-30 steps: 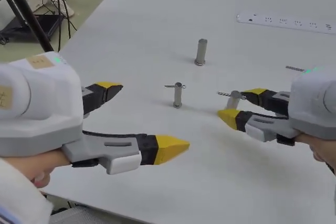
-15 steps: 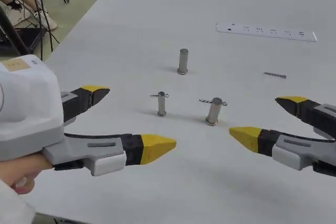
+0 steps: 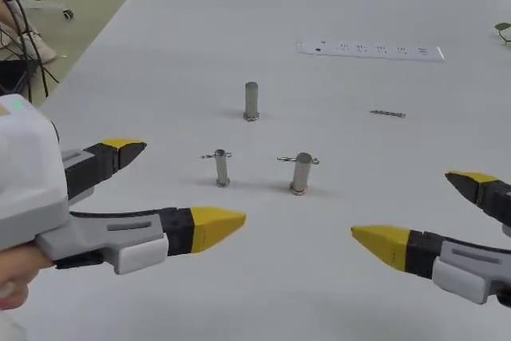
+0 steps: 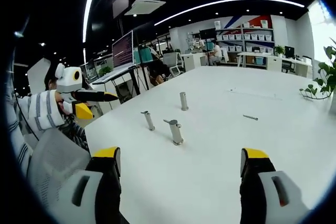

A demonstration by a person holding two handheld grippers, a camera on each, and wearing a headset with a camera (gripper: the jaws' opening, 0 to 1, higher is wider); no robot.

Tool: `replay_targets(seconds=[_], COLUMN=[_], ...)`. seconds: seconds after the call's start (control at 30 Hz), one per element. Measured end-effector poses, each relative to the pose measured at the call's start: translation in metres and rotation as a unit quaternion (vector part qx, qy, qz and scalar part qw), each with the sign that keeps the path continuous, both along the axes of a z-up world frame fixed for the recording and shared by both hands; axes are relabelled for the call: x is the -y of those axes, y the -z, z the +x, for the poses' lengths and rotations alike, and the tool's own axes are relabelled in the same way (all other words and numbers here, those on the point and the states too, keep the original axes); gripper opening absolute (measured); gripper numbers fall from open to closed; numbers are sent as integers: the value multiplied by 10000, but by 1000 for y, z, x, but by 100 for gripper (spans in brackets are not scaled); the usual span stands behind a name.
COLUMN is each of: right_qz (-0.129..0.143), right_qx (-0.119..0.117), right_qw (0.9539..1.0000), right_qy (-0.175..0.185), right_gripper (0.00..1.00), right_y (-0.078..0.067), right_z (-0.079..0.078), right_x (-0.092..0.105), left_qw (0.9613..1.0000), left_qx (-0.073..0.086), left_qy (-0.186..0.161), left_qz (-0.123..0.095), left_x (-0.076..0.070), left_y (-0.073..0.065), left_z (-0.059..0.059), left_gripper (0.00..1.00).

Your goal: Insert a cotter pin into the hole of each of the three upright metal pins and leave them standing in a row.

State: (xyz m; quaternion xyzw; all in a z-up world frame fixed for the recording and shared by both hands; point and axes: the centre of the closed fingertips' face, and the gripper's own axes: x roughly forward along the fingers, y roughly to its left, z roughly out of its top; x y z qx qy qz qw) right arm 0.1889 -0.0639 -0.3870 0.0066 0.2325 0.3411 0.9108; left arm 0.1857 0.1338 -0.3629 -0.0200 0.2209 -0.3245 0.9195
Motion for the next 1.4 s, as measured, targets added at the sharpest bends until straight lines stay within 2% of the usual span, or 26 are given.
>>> replay_targets(seconds=[0.23,0.3,0.63,0.73,0.87,0.93,1.1,1.2,1.27,1.4], right_qz=[168,217,18,15,-64,-102,-133,-153,-169,-173], right_qx=[-127,-90,31,48,-17,-43,-128,-196,-209,-224], right_qw=[9996,9993,9990,9989,9990,9990,9987,9983,9981,9975], right_qy=[195,288,448,463,438,432,486,528,563,653], right_gripper=[98,98,98,97,97,96,94,94,94,95], right_y=[0,-3,-8,-7,-2,1,6,8,8,8], right_z=[-4,-3,0,0,-3,-4,-5,-5,-5,-4], right_x=[4,7,18,19,19,20,22,24,26,31], left_qw=[10000,9999,9999,9997,9995,9993,9984,9981,9976,9966], left_qx=[-10,-6,25,151,294,356,498,533,541,461], left_qy=[87,105,157,105,60,25,121,209,293,427], left_qz=[46,63,56,164,138,102,235,222,307,530], left_x=[2,1,11,9,7,9,19,25,27,28], left_y=[2,2,2,-2,-10,-13,-13,-14,-11,-1], left_z=[12,17,39,54,75,87,115,130,141,157], left_gripper=[95,95,95,96,96,95,94,94,93,90])
